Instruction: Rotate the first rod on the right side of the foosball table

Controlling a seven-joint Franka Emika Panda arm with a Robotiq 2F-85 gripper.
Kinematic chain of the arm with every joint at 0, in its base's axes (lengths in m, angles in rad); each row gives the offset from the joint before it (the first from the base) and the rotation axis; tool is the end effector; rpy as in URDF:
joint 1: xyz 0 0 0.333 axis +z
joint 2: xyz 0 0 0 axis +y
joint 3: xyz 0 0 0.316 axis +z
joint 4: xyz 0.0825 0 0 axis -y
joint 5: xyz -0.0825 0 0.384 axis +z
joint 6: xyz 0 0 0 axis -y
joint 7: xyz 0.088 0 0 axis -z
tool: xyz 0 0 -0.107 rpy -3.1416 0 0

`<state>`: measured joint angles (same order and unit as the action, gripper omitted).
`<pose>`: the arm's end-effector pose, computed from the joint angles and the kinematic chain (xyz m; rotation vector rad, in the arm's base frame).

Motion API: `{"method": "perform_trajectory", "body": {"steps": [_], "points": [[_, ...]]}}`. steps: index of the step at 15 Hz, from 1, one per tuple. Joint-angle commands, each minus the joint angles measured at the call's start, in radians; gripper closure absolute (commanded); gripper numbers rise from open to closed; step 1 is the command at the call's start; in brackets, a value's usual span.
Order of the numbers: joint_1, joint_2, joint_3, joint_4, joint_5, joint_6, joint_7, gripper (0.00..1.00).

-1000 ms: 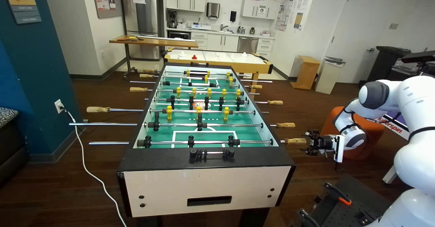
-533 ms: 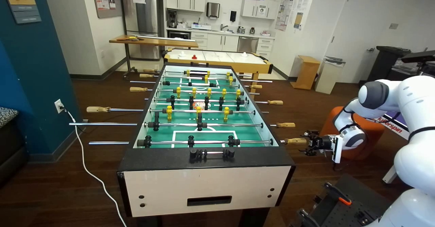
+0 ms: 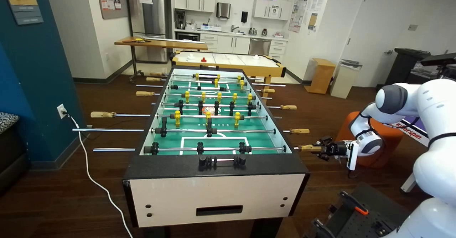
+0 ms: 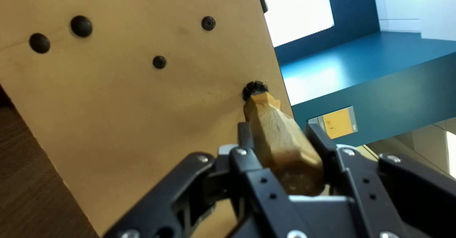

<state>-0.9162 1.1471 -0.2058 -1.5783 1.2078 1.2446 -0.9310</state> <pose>0.3369 -0.4173 -0.0063 -1.4396 0.6694 -0.1760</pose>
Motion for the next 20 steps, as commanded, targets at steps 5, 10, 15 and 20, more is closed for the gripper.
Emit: {"method": "perform_trajectory", "body": {"steps": [5, 10, 15, 20], "points": [[-0.03, 0.057, 0.02, 0.111, 0.005, -0.126, 0.303, 0.84], [-0.046, 0.11, 0.031, 0.185, 0.005, -0.197, 0.546, 0.84], [-0.019, 0.105, 0.01, 0.148, -0.006, -0.114, 0.46, 0.84], [-0.005, 0.091, 0.004, 0.136, -0.025, -0.083, 0.358, 0.2]]}}
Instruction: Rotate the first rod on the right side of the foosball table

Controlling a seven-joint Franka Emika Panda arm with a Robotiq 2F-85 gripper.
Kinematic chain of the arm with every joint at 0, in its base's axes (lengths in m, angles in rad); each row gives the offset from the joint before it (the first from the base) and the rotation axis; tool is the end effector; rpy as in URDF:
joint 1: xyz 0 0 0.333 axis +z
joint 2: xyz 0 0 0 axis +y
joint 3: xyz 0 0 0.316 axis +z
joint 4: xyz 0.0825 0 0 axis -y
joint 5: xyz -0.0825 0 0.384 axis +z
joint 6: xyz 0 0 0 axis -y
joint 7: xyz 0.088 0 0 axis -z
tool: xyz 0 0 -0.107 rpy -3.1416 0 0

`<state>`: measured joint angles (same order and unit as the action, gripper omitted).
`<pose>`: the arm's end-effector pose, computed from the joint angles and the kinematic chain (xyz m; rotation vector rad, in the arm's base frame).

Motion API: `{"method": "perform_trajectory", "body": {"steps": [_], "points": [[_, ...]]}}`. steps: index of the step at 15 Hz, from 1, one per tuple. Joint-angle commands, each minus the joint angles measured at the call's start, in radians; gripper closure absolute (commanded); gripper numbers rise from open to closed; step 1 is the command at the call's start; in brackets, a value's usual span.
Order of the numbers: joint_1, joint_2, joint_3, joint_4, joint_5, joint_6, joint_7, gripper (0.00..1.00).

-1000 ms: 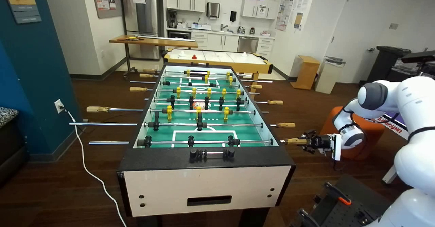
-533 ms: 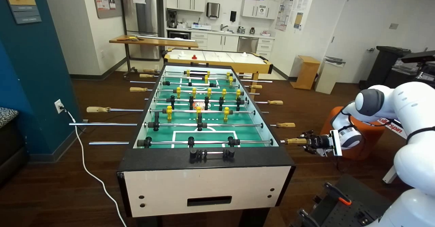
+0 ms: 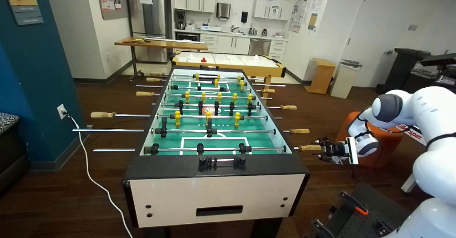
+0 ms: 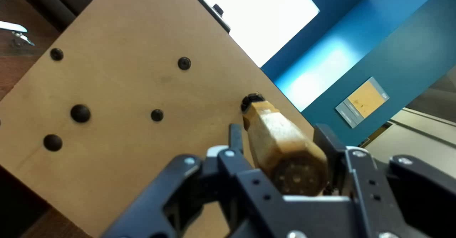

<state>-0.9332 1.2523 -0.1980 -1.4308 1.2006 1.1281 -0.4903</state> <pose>0.3460 -0.4231 -0.0202 -1.2290 0.8578 0.1941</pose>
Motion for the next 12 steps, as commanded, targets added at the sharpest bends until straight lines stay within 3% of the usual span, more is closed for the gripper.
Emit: {"method": "perform_trajectory", "body": {"steps": [1, 3, 4, 5, 7, 12], "points": [[0.015, -0.018, -0.005, -0.015, -0.026, 0.045, -0.124, 0.12], [0.02, -0.023, -0.005, -0.022, -0.037, 0.069, -0.184, 0.0], [0.021, -0.024, -0.004, -0.024, -0.039, 0.08, -0.203, 0.0], [0.022, -0.022, -0.002, -0.024, -0.042, 0.082, -0.217, 0.31], [0.026, -0.024, -0.002, -0.029, -0.043, 0.092, -0.244, 0.27], [0.022, -0.03, 0.005, -0.025, -0.037, 0.077, -0.252, 0.64]]}}
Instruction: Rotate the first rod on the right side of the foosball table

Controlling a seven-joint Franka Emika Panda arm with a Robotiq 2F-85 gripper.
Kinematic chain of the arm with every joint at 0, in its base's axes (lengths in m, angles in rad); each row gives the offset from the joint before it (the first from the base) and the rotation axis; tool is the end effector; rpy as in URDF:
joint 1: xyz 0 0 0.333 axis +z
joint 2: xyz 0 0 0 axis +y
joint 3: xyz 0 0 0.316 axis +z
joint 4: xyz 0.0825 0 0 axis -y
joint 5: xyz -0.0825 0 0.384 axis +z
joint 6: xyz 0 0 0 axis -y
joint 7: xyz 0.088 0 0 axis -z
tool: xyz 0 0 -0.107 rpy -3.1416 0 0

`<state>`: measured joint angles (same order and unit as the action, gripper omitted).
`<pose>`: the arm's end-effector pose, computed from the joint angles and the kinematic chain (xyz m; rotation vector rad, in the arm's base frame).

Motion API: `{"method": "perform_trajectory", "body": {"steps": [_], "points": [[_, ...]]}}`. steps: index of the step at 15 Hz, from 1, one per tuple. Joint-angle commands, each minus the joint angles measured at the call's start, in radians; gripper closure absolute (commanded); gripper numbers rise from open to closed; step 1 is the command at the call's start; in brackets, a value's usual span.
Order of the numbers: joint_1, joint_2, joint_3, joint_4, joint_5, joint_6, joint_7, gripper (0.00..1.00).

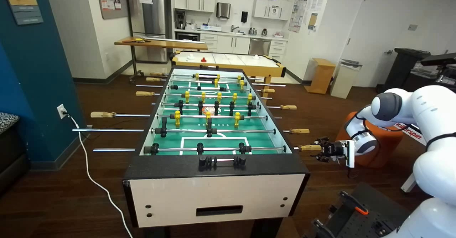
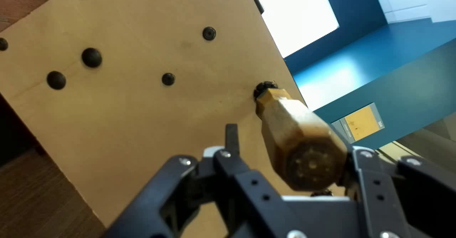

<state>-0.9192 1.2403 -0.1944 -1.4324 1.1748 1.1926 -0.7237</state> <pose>0.3523 -0.4244 -0.0218 -1.3854 0.7295 0.0174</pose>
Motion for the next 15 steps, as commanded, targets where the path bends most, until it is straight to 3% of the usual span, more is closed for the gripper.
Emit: {"method": "perform_trajectory", "body": {"steps": [1, 3, 5, 6, 9, 10, 12, 15], "points": [[0.007, -0.021, 0.002, -0.024, -0.01, 0.011, -0.02, 0.7], [0.004, -0.027, 0.005, -0.024, -0.01, 0.001, -0.019, 0.85], [-0.006, -0.011, 0.007, 0.005, 0.0, -0.002, 0.003, 0.86], [-0.006, -0.01, 0.007, 0.005, 0.0, -0.002, 0.003, 0.61], [-0.006, -0.01, 0.007, 0.005, 0.0, -0.002, 0.003, 0.61], [-0.006, -0.01, 0.007, 0.005, 0.0, -0.002, 0.003, 0.86], [-0.04, 0.017, 0.032, 0.028, 0.025, -0.091, 0.138, 0.86], [-0.041, 0.018, 0.028, 0.027, 0.021, -0.1, 0.268, 0.86]]}}
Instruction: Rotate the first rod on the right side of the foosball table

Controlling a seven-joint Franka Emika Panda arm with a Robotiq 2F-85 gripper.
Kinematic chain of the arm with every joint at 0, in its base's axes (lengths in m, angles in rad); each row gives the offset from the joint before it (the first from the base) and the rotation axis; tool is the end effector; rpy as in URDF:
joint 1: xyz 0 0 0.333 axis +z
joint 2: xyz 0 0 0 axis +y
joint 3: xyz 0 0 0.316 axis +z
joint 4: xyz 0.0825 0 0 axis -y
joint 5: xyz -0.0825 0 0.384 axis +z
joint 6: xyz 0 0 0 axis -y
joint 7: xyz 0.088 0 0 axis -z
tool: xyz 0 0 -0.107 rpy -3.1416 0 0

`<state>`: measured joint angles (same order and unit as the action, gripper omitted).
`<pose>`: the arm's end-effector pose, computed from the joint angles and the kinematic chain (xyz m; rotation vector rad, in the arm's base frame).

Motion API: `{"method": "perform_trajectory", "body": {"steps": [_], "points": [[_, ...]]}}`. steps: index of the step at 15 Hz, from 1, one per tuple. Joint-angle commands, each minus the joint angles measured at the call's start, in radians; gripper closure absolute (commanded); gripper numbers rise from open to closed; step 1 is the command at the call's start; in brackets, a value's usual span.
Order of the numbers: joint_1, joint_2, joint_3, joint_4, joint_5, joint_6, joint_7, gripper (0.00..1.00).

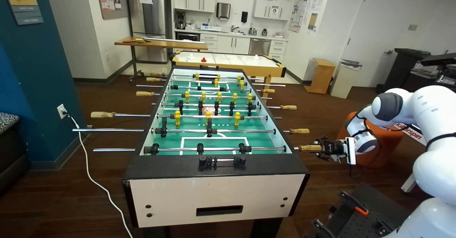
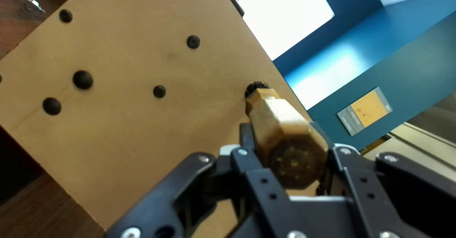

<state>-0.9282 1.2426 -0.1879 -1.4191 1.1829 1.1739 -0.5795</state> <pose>0.3547 -0.4273 -0.0177 -1.3171 0.8105 0.1161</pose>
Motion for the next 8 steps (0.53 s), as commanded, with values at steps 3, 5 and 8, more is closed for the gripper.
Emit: {"method": "perform_trajectory", "body": {"steps": [3, 5, 8], "points": [[-0.027, 0.001, 0.01, -0.008, 0.009, -0.087, 0.249, 0.86], [-0.023, -0.005, 0.004, -0.018, 0.008, -0.091, 0.332, 0.86], [-0.024, -0.01, -0.002, -0.026, 0.008, -0.106, 0.451, 0.86]]}}
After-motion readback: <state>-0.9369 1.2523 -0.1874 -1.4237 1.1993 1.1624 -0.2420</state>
